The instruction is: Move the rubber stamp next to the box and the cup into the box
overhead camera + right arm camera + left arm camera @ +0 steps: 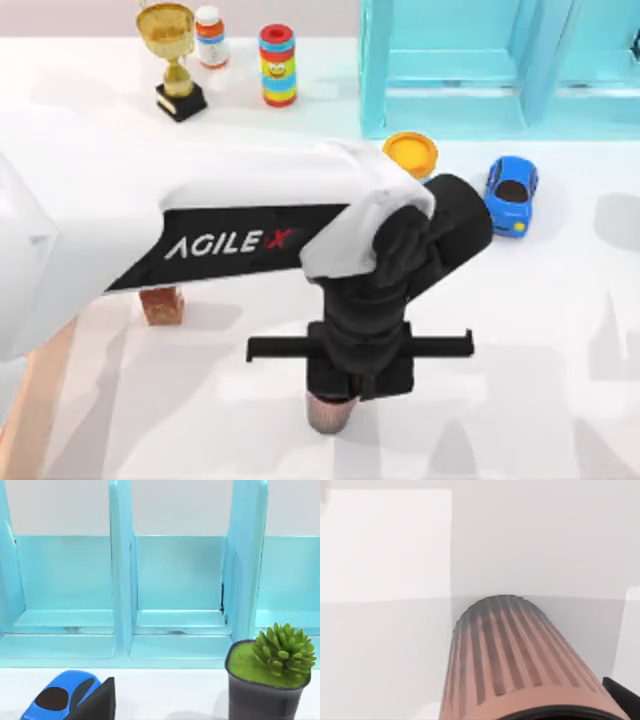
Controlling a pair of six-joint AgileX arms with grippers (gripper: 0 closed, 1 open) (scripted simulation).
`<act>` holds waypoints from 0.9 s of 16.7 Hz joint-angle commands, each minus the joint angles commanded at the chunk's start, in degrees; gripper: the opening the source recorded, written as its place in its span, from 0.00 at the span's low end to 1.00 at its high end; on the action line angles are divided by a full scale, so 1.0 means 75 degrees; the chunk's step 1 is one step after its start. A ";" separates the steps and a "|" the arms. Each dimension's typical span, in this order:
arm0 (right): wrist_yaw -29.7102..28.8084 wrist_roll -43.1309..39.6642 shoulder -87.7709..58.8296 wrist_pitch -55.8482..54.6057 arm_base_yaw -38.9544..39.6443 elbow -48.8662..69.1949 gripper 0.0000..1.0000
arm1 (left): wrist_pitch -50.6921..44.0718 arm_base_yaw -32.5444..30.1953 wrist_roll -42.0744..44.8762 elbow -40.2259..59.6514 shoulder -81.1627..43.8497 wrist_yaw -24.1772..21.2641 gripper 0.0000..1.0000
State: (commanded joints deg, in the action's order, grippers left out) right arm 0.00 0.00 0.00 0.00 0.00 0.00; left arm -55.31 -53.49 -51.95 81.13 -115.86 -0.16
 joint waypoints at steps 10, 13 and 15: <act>0.0000 0.0000 0.0000 0.0000 0.0000 0.0000 1.00 | -0.1061 0.0742 0.0674 -0.0164 0.1238 0.0008 0.00; 0.0000 0.0000 0.0000 0.0000 0.0000 0.0000 1.00 | -0.1937 0.1281 0.1230 -0.0300 0.2278 0.0013 0.00; 0.0000 0.0000 0.0000 0.0000 0.0000 0.0000 1.00 | -0.2277 0.1517 0.1476 -0.0344 0.2627 0.0013 0.00</act>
State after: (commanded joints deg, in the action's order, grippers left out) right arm 0.00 0.00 0.00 0.00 0.00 0.00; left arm -72.39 -42.11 -40.87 78.55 -96.15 -0.06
